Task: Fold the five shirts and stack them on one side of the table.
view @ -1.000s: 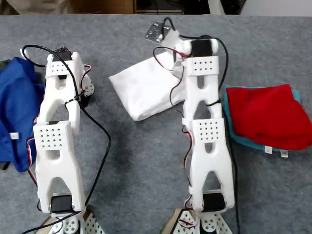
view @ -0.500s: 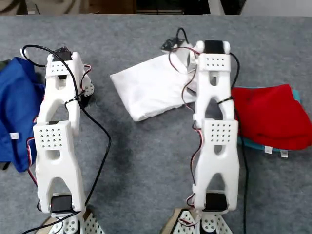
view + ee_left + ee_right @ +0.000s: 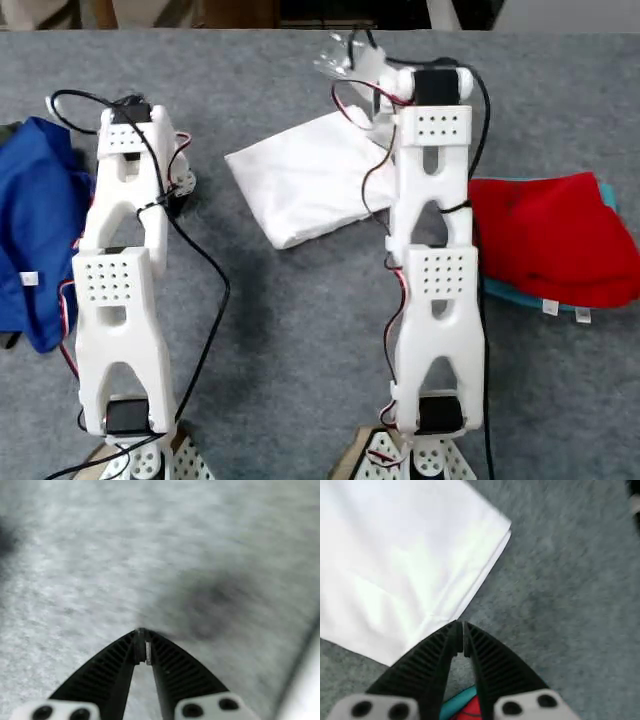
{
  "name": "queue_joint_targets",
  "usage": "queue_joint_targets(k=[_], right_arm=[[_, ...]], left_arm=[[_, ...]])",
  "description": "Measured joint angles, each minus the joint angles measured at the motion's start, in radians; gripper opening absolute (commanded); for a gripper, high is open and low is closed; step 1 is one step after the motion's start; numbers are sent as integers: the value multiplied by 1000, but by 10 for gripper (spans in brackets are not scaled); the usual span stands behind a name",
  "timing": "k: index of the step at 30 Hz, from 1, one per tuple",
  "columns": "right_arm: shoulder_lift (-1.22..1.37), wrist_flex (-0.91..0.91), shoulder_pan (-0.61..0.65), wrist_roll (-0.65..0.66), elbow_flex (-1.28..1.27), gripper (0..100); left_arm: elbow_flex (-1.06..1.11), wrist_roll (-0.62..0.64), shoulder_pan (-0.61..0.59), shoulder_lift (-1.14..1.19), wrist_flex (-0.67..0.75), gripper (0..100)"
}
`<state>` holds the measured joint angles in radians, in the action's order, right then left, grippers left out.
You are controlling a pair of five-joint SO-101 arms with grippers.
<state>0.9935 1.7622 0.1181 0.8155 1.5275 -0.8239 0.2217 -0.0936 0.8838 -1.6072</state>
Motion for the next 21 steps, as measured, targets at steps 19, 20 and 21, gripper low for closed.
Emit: queue_joint_targets(k=[19, 20, 21], right_arm=[[-149, -385, -54, -443, -815, 5], [-124, -402, -68, -445, -815, 5], [-103, -410, -80, -445, -812, 5]], left_arm=[[-210, 14, 253, 107, 173, 19], [-210, 15, 253, 117, 184, 19], [-210, 15, 253, 120, 192, 19]])
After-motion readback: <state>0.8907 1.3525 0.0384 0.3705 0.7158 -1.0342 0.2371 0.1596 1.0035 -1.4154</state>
